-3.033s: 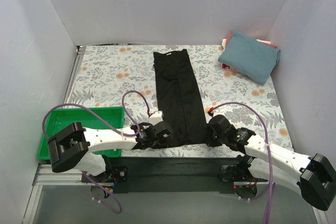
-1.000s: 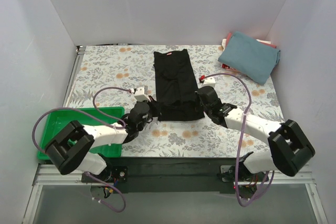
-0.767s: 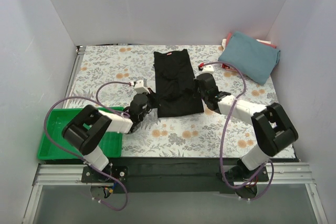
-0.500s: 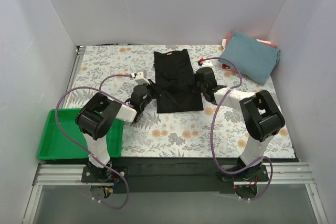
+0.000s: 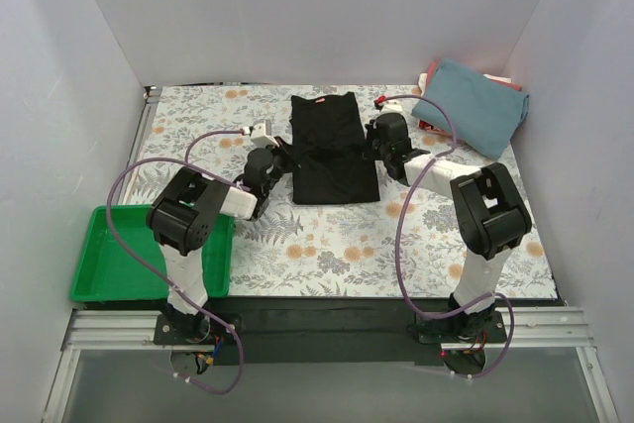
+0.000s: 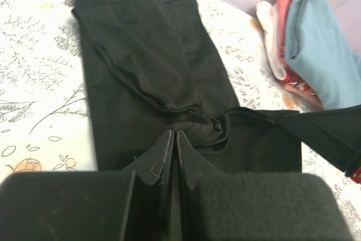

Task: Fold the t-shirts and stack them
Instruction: Fold the tshirt

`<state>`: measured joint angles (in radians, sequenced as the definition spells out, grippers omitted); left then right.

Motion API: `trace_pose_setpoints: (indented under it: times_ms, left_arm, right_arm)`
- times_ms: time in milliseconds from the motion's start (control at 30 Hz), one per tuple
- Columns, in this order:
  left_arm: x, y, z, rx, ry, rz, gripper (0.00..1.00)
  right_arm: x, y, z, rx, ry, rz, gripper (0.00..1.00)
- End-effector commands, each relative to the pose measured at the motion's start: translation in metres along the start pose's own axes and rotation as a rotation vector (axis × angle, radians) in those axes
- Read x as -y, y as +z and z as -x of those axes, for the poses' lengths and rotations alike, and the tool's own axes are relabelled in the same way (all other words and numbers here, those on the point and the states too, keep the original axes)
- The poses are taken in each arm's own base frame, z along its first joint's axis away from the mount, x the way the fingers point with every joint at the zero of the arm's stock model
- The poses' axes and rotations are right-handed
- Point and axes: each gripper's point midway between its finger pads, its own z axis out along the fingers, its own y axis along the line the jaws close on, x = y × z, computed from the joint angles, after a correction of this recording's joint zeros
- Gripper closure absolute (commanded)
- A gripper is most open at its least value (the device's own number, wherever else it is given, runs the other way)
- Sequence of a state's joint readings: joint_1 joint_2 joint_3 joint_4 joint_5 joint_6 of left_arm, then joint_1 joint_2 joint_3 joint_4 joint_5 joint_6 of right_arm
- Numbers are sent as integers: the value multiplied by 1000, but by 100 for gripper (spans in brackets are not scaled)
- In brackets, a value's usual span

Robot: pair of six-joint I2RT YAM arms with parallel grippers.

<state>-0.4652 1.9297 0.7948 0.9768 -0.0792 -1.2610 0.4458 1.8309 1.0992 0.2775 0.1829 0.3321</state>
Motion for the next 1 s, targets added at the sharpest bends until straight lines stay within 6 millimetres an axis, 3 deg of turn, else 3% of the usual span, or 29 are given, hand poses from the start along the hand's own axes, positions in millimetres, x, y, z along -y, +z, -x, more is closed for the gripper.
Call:
trace_pose_setpoints:
  times_ms: [0,333,567,600,633,667,700,733,833,967]
  left_arm:
    - [-10,9,3,-2,-3,21,100]
    - [-33,13,1,5,-45,78,100]
    - [-45,20,-4,-21,-61,127,100]
    - [-47,20,1,-13,-68,142,76]
    - [-53,19,3,-7,-71,184,62]
    - [-53,18,7,4,-71,199,48]
    - [-54,15,12,13,-65,215,34]
    - [-52,12,25,41,-54,233,30]
    - [-46,0,45,72,-27,239,25]
    - [-36,-14,40,13,-6,198,25]
  right_arm:
    - [-6,15,19,48,-17,28,99]
    - [7,37,21,38,-11,26,99]
    - [4,48,22,25,-16,62,98]
    - [3,49,22,21,-18,75,91]
    - [2,48,24,17,-18,87,83]
    - [1,47,27,18,-16,101,69]
    - [-1,42,36,35,-17,109,64]
    - [-3,39,41,44,-20,115,59]
    - [-5,25,56,69,-32,129,28]
    - [-14,5,54,59,-28,183,24]
